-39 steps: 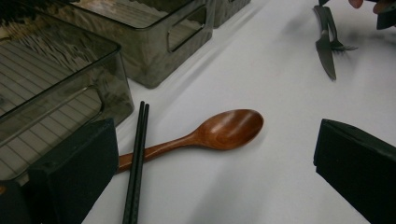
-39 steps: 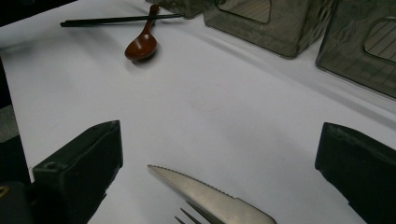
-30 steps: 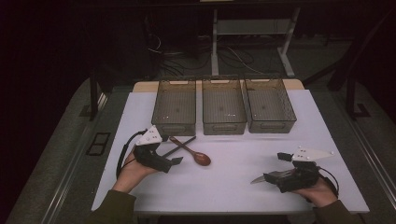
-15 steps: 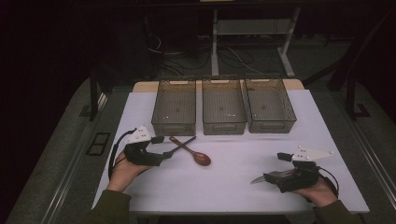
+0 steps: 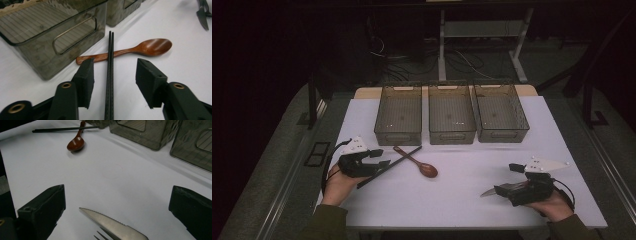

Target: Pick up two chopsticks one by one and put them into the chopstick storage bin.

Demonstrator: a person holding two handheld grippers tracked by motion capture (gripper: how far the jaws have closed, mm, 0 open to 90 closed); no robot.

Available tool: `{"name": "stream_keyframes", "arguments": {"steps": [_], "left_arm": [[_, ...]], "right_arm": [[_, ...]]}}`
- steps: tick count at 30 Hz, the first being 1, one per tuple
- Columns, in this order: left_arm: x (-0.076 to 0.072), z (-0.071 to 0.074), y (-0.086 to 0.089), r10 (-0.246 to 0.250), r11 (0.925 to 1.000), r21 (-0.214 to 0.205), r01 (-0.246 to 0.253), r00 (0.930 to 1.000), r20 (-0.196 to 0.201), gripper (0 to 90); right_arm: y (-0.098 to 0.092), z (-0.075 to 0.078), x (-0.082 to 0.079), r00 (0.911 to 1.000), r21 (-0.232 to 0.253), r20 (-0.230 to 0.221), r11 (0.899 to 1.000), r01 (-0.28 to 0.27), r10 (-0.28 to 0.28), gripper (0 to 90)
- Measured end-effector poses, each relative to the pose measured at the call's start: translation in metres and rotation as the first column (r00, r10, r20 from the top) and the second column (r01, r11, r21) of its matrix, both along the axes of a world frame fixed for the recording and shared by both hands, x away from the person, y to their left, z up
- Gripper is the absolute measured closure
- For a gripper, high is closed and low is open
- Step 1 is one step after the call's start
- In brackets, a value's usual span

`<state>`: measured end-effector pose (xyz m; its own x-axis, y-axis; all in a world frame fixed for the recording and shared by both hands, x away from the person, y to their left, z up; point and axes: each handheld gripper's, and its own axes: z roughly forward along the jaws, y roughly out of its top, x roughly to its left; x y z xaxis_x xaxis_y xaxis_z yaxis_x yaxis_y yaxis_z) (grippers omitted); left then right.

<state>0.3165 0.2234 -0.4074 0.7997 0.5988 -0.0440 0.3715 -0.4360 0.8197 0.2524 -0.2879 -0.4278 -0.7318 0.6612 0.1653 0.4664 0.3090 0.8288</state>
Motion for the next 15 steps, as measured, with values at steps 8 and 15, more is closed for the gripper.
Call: {"name": "stream_keyframes", "arguments": {"steps": [8,15], "left_arm": [[0.002,-0.008,0.01,0.012,0.9996,0.028,-0.011,0.9993,-0.036,60.5],[0.004,-0.015,0.018,0.024,0.9989,0.042,-0.021,0.9969,-0.075,66.7]], "right_arm": [[0.0,0.0,0.0,1.0,-0.005,0.0,1.0,0.002,-0.002,1.1],[0.0,0.0,0.0,1.0,-0.007,-0.001,1.0,0.002,-0.002,1.1]]}}
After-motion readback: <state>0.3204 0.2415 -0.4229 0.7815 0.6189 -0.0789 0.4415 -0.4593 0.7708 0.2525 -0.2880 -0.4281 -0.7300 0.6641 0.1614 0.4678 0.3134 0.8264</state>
